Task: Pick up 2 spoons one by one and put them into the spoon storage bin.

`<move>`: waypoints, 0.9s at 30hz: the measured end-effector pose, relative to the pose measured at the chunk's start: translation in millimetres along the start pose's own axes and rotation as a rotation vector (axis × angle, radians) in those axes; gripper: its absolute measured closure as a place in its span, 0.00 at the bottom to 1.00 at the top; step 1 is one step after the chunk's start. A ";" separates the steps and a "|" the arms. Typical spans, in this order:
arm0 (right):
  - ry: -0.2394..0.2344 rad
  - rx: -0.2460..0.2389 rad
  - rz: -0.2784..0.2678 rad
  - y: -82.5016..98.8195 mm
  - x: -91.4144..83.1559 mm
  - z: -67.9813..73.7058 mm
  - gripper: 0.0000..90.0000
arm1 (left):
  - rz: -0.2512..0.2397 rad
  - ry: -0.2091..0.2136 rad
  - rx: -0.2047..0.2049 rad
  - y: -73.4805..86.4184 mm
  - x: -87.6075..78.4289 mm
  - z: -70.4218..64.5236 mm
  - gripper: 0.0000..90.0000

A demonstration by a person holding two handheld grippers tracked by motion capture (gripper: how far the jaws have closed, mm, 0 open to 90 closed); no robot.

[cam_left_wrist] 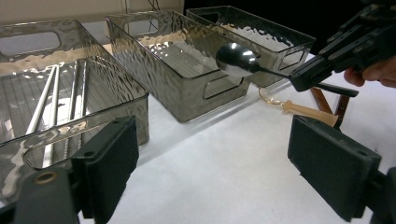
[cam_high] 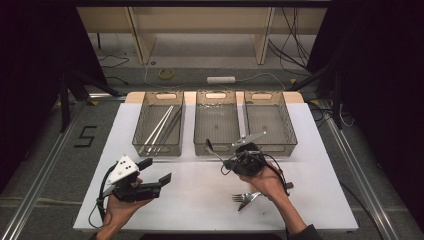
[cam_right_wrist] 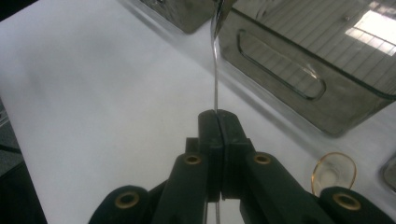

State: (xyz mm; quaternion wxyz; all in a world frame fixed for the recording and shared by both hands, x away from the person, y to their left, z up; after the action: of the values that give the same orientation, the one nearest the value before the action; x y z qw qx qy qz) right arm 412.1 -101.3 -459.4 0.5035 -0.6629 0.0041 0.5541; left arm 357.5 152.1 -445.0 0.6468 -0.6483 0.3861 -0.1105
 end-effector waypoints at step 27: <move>0.075 0.030 -0.040 -48.4 0.8 -27.4 1.00 | -0.001 0.004 -0.002 -0.5 0.5 -0.6 0.18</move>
State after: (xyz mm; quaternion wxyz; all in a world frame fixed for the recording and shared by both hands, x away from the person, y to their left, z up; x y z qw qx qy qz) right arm 459.7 -95.4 -431.3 0.5241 -0.6753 0.0180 0.5186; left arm 357.6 151.2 -444.6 0.6451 -0.6492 0.3872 -0.1119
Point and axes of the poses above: each handheld gripper's, and its own axes: x roughly forward along the jaws, y roughly out of its underside, z roughly to its left, the point moved 7 cm from there along x, roughly forward along the jaws, and after that the axes turned 2 degrees about y, right-handed, at the moved point
